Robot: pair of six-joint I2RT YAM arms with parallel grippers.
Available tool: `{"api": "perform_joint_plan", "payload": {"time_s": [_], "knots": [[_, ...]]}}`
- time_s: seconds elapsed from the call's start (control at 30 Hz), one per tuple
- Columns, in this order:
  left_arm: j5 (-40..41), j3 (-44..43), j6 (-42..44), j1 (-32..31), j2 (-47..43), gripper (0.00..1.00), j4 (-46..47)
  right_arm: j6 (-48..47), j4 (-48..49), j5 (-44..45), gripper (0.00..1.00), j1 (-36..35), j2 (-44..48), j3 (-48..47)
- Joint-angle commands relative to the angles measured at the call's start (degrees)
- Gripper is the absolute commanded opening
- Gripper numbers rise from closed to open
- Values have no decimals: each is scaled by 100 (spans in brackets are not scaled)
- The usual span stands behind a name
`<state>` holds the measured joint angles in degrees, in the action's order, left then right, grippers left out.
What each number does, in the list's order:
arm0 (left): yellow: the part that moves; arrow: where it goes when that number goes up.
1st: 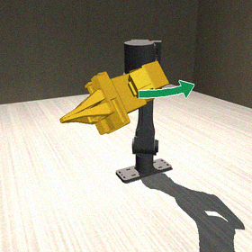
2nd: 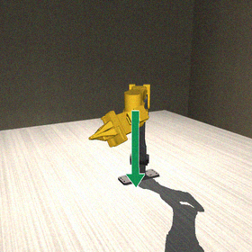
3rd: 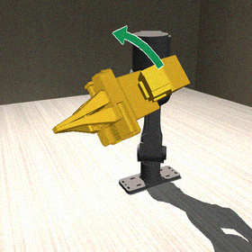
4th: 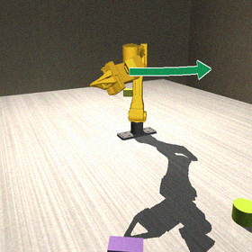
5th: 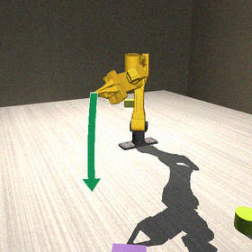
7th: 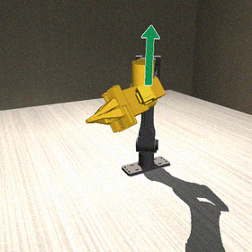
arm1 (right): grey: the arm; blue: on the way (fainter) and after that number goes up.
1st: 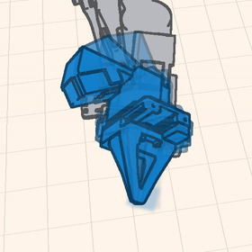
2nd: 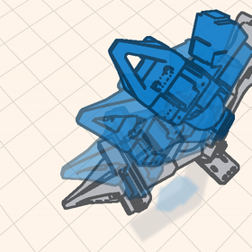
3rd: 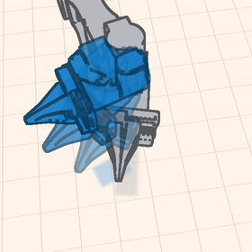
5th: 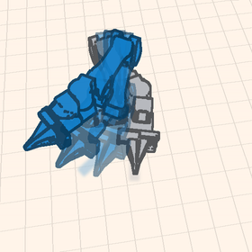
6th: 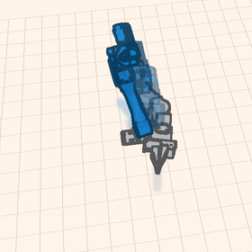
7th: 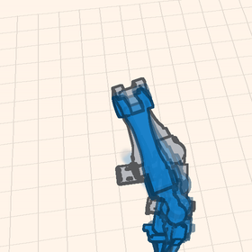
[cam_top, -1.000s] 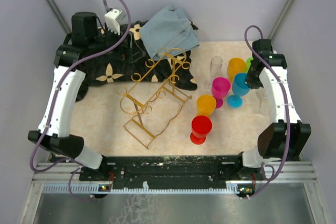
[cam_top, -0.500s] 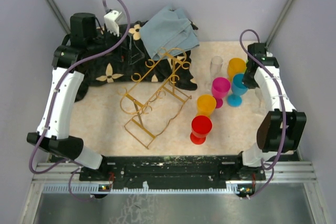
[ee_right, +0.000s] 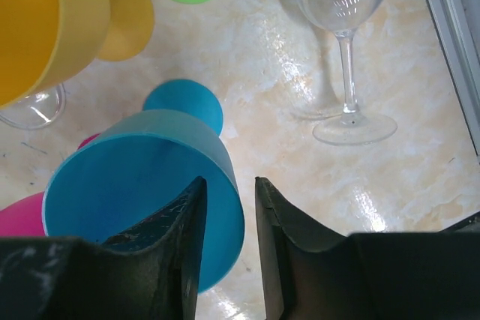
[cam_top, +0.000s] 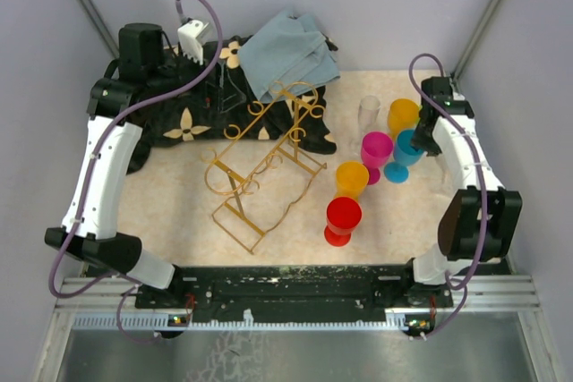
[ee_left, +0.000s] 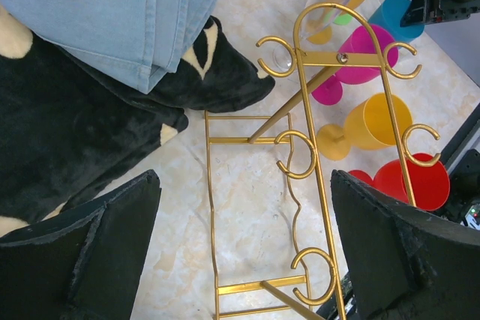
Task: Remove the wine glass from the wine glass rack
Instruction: Place the wine glass at the center of the board, then pick up the wine glass at the center of the board.
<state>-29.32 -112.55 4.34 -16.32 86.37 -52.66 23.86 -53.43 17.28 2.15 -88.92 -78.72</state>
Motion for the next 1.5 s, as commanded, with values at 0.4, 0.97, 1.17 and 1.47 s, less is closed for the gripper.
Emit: {"api": "perform_joint_plan", "payload": {"time_s": [0.4, 0.97, 1.17, 1.47], "knots": [[-279, -286, 61, -12, 196, 99, -15, -474, -1363, -244, 62, 887, 877, -2292], [-852, 853, 537, -11, -345, 99, 665, -1565, -188, -1313, 85, 2177, 463, -960], [-1020, 1113, 578, -12, -417, 99, 783, -1515, -233, -1323, 81, 2185, -94, -894], [-1093, 1098, 616, -12, -345, 99, 928, -1586, 562, -1102, 79, 2184, -115, 119]]}}
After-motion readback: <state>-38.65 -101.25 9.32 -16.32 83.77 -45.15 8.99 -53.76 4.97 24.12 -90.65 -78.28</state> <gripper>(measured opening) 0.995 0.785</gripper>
